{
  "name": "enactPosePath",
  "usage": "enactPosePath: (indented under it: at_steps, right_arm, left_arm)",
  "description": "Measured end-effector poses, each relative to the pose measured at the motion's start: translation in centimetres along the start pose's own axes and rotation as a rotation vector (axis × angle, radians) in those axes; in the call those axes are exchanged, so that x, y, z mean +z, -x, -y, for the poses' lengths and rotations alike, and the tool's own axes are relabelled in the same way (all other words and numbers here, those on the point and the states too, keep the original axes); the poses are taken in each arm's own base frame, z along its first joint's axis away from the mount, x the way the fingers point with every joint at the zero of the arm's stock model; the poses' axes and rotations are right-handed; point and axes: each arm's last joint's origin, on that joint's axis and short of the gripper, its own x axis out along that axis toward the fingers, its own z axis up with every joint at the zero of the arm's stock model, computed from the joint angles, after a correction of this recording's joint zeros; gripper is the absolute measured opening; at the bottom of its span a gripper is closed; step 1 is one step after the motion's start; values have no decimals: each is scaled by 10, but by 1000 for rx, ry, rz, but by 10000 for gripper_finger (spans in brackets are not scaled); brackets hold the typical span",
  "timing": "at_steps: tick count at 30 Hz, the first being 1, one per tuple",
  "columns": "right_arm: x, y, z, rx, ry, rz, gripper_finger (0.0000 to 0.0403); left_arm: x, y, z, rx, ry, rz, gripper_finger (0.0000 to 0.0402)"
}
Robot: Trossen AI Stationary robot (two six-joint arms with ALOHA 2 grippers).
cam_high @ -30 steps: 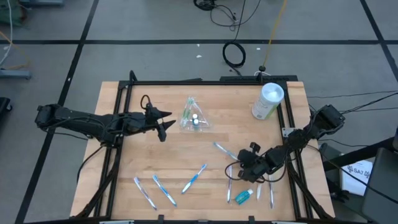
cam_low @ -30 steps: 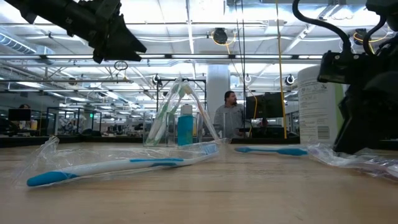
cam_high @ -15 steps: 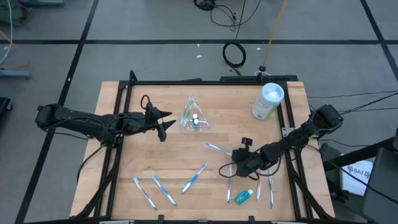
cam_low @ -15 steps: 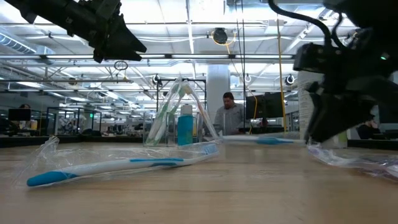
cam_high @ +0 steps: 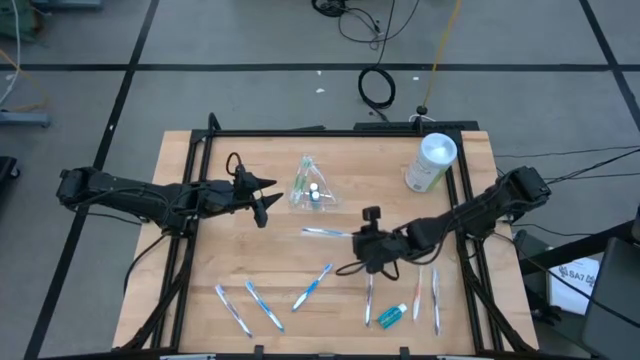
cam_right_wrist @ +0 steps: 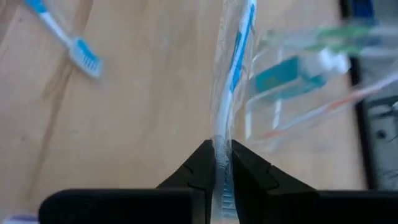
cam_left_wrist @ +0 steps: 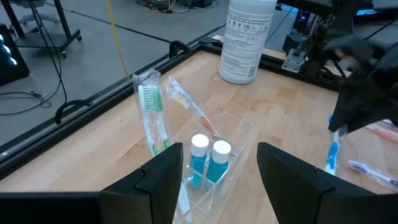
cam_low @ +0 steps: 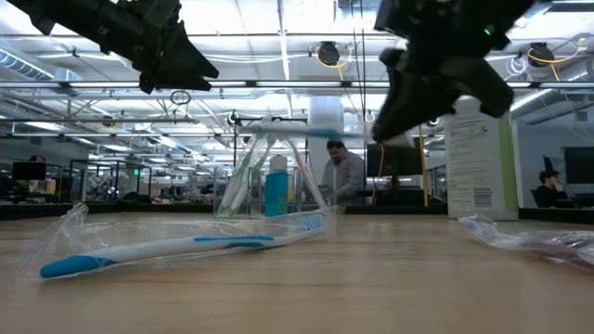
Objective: Pick & Place toothbrushing station
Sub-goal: Put the blue toothbrush into the right section of the transparent organizer
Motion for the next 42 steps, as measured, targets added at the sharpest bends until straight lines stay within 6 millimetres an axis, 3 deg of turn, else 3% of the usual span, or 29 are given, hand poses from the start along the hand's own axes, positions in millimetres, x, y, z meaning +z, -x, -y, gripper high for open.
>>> enactPosePath:
  at_steps: [7,15,23,31,42]
  right_arm:
    - [23,12,17,-123,189,-4,26]
    - [28,13,26,-179,506,-35,30]
    - [27,4,55,-435,849,-268,28]
    - [19,-3,82,-480,1282,-623,25]
    - [17,-6,89,-437,1419,-696,25]
  left_arm:
    - [0,0,0,0,0,0,214]
    - [0,0,0,-1,-2,0,214]
    - [0,0,0,-1,-2,0,214]
    - [0,0,0,-2,-6,-1,214]
    - [0,0,0,-2,-19,-2,214]
